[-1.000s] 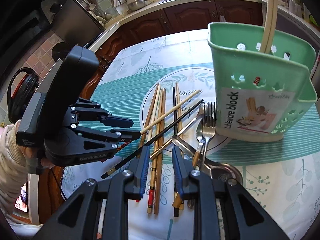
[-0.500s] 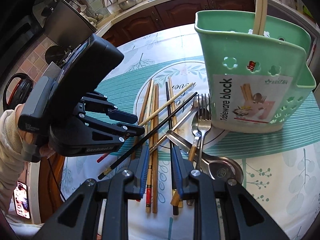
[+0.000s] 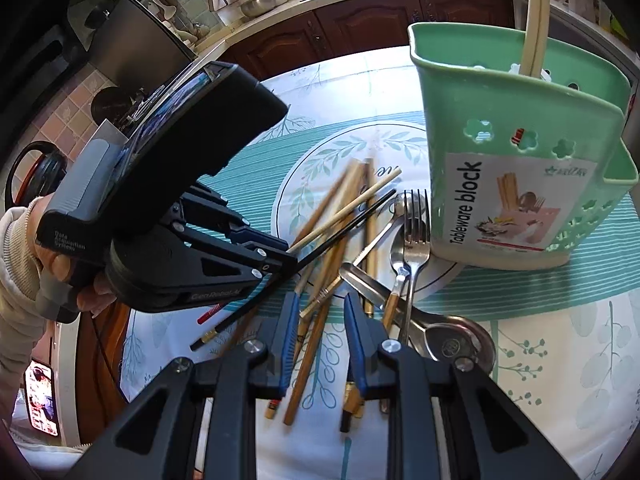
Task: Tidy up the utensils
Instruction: 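Close the left gripper on a red-striped chopstick while the right gripper approaches the pile, then close the right gripper on a dark chopstick while the left gripper lifts its chopstick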
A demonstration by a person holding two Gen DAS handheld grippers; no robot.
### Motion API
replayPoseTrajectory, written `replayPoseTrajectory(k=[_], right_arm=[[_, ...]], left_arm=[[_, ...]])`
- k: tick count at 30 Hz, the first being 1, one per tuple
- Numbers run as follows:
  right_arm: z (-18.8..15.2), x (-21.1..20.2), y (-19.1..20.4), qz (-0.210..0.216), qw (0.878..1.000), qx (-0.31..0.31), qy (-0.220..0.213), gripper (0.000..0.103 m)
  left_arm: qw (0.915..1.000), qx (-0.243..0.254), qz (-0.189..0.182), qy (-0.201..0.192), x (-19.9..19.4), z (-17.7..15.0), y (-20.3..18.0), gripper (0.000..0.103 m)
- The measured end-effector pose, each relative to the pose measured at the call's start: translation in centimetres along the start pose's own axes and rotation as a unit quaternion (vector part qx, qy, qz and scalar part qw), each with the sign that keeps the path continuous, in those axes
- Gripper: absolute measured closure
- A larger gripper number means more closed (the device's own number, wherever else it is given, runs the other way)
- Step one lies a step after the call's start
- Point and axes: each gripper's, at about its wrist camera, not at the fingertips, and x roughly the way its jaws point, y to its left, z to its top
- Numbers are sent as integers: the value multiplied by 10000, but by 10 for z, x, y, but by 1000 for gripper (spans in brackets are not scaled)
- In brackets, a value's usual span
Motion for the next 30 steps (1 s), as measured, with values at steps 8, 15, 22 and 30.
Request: replayPoseTrajectory(k=[8, 15, 22, 30], right_arm=[[12, 15, 1, 36, 9997, 183, 136, 80], [29, 37, 3, 218, 9967, 641, 442, 80], [40, 58, 11, 219, 9913, 1031, 783, 80], [38, 65, 20, 509, 9881, 1084, 967, 80]], left_arm=[[9957, -716, -416, -412, -16, -29, 27, 100], [9840, -1466, -850, -547, -8, -59, 59, 100], [9733, -1881, -1128, -672, -5, -86, 66, 100], [9596, -2195, -1034, -1422, -34, -108, 59, 100]])
